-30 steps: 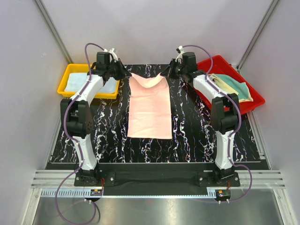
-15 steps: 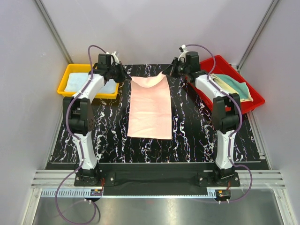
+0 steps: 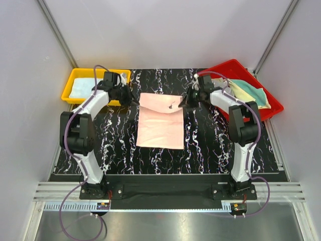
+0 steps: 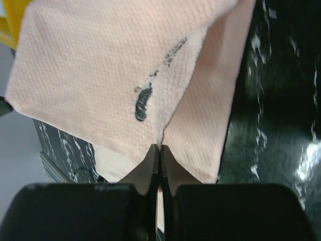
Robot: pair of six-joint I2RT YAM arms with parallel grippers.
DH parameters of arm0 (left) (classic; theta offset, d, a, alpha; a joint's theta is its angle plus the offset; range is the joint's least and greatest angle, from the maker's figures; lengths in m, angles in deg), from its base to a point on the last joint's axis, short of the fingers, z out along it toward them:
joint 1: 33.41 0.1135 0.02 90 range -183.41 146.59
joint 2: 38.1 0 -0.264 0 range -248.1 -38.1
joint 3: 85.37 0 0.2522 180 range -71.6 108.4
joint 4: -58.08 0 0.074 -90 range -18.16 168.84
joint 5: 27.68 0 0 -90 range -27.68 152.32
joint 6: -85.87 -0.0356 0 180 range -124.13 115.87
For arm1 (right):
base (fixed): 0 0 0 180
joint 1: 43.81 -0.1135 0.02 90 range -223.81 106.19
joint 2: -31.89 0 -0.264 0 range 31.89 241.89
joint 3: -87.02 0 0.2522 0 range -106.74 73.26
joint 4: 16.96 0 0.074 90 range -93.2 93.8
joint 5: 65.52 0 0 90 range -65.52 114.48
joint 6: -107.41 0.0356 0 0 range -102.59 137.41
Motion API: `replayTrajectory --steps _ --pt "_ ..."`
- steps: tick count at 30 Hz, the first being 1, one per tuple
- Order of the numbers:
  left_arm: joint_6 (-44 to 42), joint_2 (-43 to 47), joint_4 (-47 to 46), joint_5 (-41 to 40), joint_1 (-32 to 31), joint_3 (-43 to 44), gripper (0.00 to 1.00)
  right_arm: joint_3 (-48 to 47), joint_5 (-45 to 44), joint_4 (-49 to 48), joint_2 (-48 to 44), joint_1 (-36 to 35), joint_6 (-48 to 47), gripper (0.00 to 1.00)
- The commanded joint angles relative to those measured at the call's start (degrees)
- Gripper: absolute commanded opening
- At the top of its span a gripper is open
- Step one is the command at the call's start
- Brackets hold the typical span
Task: Fold and stack the towels
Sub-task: Fold the towel
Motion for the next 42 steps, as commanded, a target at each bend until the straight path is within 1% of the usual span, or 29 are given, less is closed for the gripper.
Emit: replayTrajectory --steps 1,3,6,7,9,14,18,23,25,28,33,37,40,41,42 --pt "-0.5 6.0 1.7 0.9 -0.4 -3.6 0.00 7.1 1.1 1.1 -7.9 0.0 -0.2 0.05" --pt "-1.0 7.6 2.6 0.6 -0.5 -6.4 0.00 10.7 2.2 -0.6 -10.5 0.0 0.6 0.09" --pt "-1.3 9.4 1.8 0.8 -0.5 -9.4 0.00 16.3 3.7 -3.4 -12.7 0.0 1.1 0.12" --pt "-1.1 9.7 1.5 0.9 -0.6 -11.0 0.00 17.3 3.9 -4.3 -13.1 0.0 1.1 0.09" --pt "-1.0 10.2 0.9 1.9 -1.0 -12.5 0.00 19.9 4.5 -5.2 -13.4 0.0 1.8 0.00" --pt "-1.5 12.5 1.5 1.1 -1.9 -15.9 0.00 24.6 7.0 -9.0 -16.1 0.0 3.9 0.00" --pt "-2.8 14.7 4.6 -2.1 -2.2 -17.3 0.00 27.4 6.8 -11.2 -20.2 -0.5 7.4 0.00" --pt "-3.2 18.3 4.1 -3.7 -2.9 -23.3 0.00 34.2 3.7 -14.0 -24.2 -1.9 8.9 0.00" --pt "-3.7 18.5 3.8 -4.9 -3.0 -25.6 0.00 37.4 4.1 -17.2 -24.8 -2.1 10.3 0.00" --pt "-3.8 18.2 2.9 -4.5 -3.4 -27.5 0.00 40.0 4.2 -20.8 -25.2 -3.3 11.4 0.00" --pt "-3.4 17.5 3.3 -5.1 -4.9 -27.4 0.00 42.7 2.4 -23.8 -24.8 -5.1 13.0 0.00" --pt "-2.5 17.2 4.0 -7.1 -6.0 -28.4 0.00 45.6 1.4 -26.0 -24.6 -6.2 13.9 0.03" --pt "-2.3 16.6 4.1 -8.4 -6.5 -29.8 0.00 47.0 1.3 -27.3 -24.7 -7.1 14.2 0.08" --pt "-2.3 16.5 4.5 -9.3 -6.6 -30.2 0.00 47.1 1.1 -27.3 -24.5 -7.3 14.0 0.17" --pt "-2.1 15.8 4.7 -9.8 -6.6 -30.2 0.00 47.2 0.7 -27.0 -24.5 -7.4 13.8 0.20"
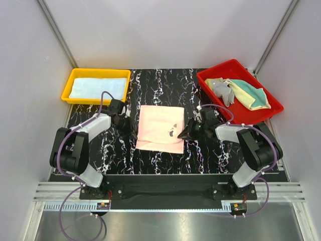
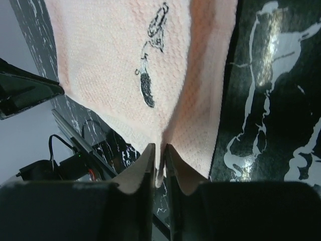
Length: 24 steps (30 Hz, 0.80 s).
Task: Fold and stack the towels
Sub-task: Fold the towel
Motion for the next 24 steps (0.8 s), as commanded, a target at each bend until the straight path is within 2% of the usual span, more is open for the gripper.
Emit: replayTrajectory --steps 1,4,9,11,14,15,16,21,24 --pt "0.4 -1.3 0.5 -3.3 -0.4 -0.9 0.00 0.5 -1.9 -2.9 -0.8 -1.0 -0.2 0.23" --pt "0.3 -1.7 0.6 -3.6 -0.6 -0.9 0.00 0.4 -2.9 -1.1 -1.0 -1.1 -0.9 0.30" --pt "0.4 -1.6 0.8 -4.1 -0.6 -0.6 0.00 1.0 -4.6 1.0 -2.9 -1.1 -1.6 0.30" --pt "0.6 -1.9 0.6 -4.2 -0.6 -0.7 0.00 0.9 -5.2 1.6 -3.1 -1.1 -1.8 0.26" --pt "0.9 -2.1 0.4 -4.0 -0.7 -0.7 0.00 0.6 -5.2 1.9 -3.0 -1.1 -2.1 0.14" --pt "0.9 -2.1 0.5 -4.0 -0.7 -0.4 0.00 0.3 -5.2 2.2 -3.0 -1.1 -2.1 0.06" --pt "1.0 -2.0 0.5 -3.8 -0.7 -0.2 0.00 -0.1 -5.2 2.4 -2.8 -1.1 -2.4 0.02" --pt "1.6 -1.1 2.2 -3.7 -0.6 2.8 0.00 -4.9 -4.5 8.7 -4.2 -1.1 -3.3 0.00" --pt "2.0 1.4 5.5 -4.1 -0.7 5.1 0.00 -7.0 -5.0 14.4 -9.1 -1.1 -3.8 0.00"
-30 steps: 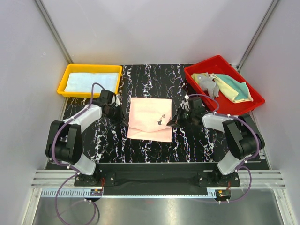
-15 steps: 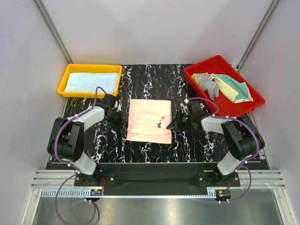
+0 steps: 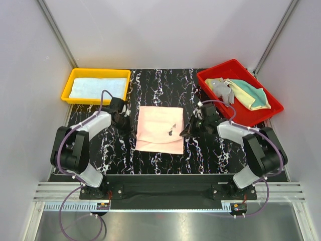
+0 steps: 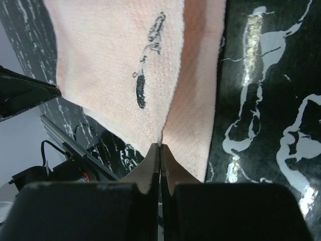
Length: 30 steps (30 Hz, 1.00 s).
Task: Fold and stack the towels
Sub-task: Fold the towel
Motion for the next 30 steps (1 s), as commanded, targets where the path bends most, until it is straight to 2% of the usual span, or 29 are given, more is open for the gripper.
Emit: replayTrajectory --steps 1,4,10,19,21,22,26,30 --pt "0.8 3.9 2.7 -2.3 -0.3 4.1 0.00 -3.9 -1.1 6.3 -7.4 -0.7 -1.3 0.00" --pt "0.2 5.3 5.3 -8.4 -1.8 4.5 0.00 -0.3 -1.4 4.4 -10.3 -1.5 0.2 0.00" --pt "1.7 4.3 -0.9 -3.1 -2.2 -3.8 0.00 9.4 -1.4 -4.1 -12.5 -2.3 5.1 0.00" --pt "1.1 4.1 -1.2 -3.8 -2.3 -3.4 0.00 11.8 -0.5 -10.2 -8.8 -2.9 6.2 0.00" --pt "0.8 3.7 0.5 -3.9 -2.3 -1.6 0.00 9.6 -0.7 -8.1 -9.4 -2.9 5.3 0.00" --pt "0.6 3.5 1.8 -4.0 -2.3 2.2 0.00 8.1 -0.8 -6.4 -9.8 -2.9 4.5 0.00" --pt "0.7 4.9 7.9 -3.3 -2.6 10.3 0.00 -1.7 -1.1 8.1 -13.5 -2.9 1.5 0.00" --pt "1.1 8.0 9.9 -3.1 -3.0 10.0 0.00 -0.4 -1.8 10.3 -18.7 -3.8 2.6 0.00"
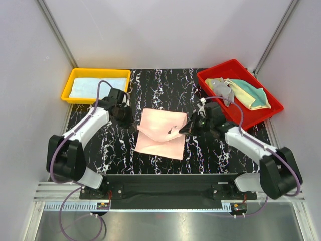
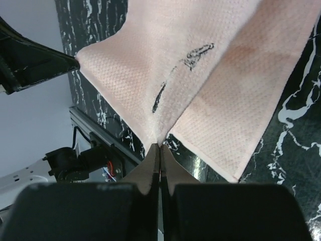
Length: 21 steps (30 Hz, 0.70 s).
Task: Fold and stack the towels
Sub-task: Fold the towel
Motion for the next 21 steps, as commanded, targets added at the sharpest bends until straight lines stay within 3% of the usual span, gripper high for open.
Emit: replayTrajectory --steps 1,10,21 --pt "0.0 4.1 2.9 0.9 -0.6 -0.6 0.00 0.4 -1.6 4.9 -5.5 -1.5 0.2 0.00" --pt "-0.9 3.4 -1.6 -0.4 -0.8 -11.3 0.00 16.0 -4.2 -10.9 -7.0 -7.4 9.3 0.00" --pt "-2.0 -1.9 -3.2 -4.8 -0.8 -14.2 0.00 20.3 -7.9 -15.1 -1.9 -9.5 7.7 0.00"
